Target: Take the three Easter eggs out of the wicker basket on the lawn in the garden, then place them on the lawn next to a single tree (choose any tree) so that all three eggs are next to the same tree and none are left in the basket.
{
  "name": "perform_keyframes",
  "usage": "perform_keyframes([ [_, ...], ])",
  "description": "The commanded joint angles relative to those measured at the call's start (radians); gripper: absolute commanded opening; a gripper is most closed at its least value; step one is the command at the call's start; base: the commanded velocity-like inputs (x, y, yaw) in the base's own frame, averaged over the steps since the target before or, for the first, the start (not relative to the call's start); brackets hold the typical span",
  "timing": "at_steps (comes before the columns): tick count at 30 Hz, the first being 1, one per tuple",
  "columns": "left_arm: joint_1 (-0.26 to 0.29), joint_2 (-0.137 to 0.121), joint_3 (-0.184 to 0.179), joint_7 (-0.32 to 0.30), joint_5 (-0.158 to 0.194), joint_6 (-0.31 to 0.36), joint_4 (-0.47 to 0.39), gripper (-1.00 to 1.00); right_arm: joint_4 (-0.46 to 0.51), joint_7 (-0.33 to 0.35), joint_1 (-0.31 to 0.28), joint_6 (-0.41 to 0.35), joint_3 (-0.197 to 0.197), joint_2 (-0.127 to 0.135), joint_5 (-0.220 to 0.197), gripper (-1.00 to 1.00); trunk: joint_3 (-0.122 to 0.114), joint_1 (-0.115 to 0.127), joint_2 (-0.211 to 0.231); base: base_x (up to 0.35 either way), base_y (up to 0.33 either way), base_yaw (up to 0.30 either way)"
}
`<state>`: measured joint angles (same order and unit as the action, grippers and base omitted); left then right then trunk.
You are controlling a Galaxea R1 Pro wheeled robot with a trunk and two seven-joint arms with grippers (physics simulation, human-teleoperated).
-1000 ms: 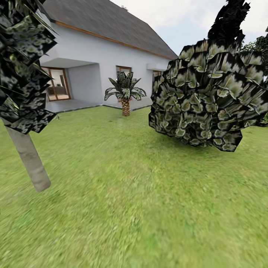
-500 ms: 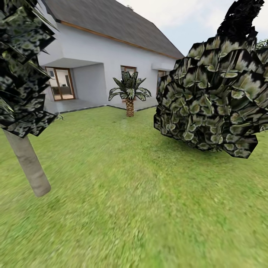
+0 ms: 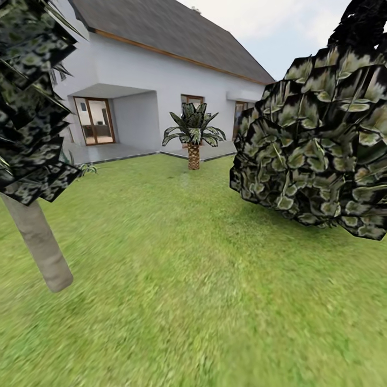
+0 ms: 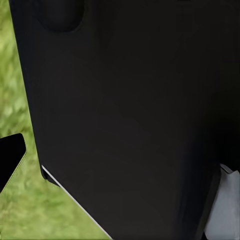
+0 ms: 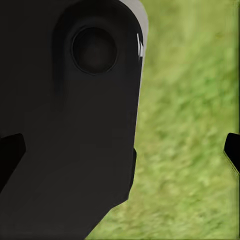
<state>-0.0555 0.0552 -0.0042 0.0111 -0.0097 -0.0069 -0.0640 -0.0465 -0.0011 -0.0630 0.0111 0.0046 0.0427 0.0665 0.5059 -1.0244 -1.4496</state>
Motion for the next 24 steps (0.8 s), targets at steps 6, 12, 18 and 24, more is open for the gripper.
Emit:
perform_keyframes([
  [6,0.0,0.001,0.0,0.001,-0.001,-0.001,-0.002,1.0,-0.003,0.0,-0.001,0.001,0.0,0.0,0.007,1.0,0.001,-0.001,0.0,0.334,0.0,0.0],
  [12,-0.001,0.001,0.0,0.001,-0.001,-0.001,-0.001,1.0,-0.003,0.0,-0.001,0.001,0.0,0.0,0.007,1.0,0.001,-0.001,0.0,0.333,0.0,0.027],
  [18,-0.001,0.002,0.0,0.001,-0.001,-0.001,-0.001,1.0,-0.003,0.0,-0.001,0.001,0.0,0.0,0.007,1.0,0.001,-0.001,0.0,0.334,0.0,0.117],
  [24,-0.001,0.002,0.001,0.001,-0.001,-0.001,0.0,1.0,-0.003,0.0,-0.001,0.001,0.0,0.0,0.007,1.0,0.001,-0.001,0.0,0.333,0.0,0.009],
])
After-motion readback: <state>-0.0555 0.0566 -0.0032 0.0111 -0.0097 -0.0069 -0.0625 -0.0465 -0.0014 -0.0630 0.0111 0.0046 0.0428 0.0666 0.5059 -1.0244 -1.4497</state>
